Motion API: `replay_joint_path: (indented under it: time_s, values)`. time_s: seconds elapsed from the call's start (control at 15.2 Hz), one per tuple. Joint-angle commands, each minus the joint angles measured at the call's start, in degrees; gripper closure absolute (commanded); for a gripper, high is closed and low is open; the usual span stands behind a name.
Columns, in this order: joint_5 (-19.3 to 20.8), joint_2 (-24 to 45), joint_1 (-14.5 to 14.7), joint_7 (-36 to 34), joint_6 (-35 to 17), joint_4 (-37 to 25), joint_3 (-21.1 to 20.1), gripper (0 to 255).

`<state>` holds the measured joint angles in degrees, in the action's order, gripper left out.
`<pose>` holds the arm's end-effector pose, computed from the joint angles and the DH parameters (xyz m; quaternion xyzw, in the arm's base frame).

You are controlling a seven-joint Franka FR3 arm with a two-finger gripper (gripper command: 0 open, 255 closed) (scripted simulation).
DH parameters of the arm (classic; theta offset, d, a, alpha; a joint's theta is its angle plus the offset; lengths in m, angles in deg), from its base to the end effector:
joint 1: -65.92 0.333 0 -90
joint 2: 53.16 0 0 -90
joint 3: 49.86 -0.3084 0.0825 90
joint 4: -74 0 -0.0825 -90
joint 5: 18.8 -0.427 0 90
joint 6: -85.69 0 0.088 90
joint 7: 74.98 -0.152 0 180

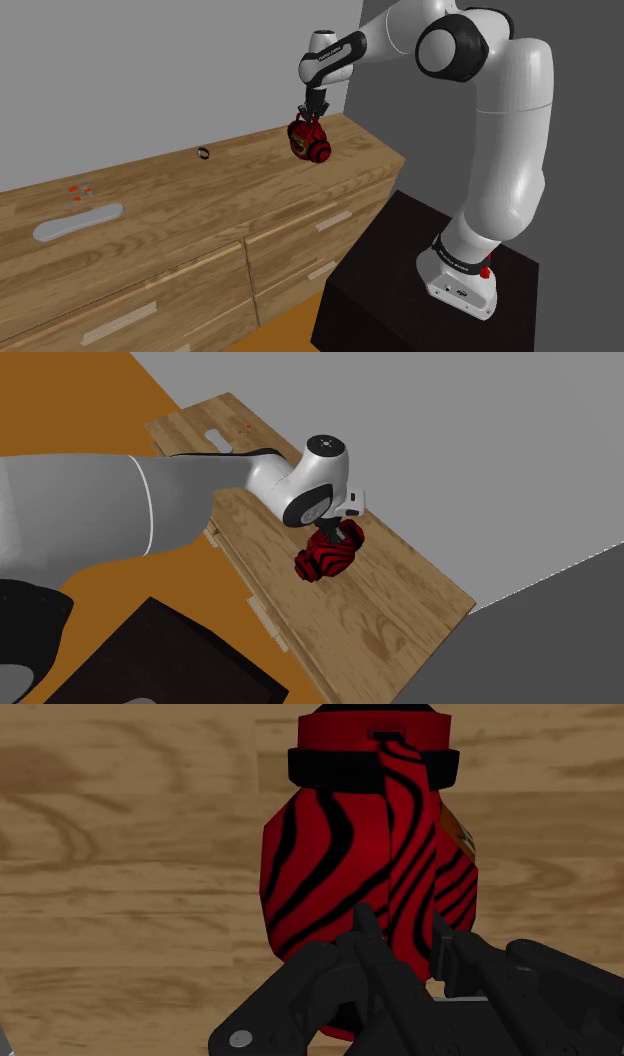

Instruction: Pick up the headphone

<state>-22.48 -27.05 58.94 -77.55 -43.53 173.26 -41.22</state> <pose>0.6806 -0.1807 0.2512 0.9850 -0.1684 0.0354 0.0113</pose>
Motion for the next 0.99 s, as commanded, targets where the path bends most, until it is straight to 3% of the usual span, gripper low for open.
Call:
replay_joint_path:
  time_s: [0.0,0.92]
  values:
    - [0.0,0.0,0.0,0.0,0.0,0.0,0.0,255]
    - [0.8,-4.0,0.2,-0.4,8.2,-4.3,0.4,255]
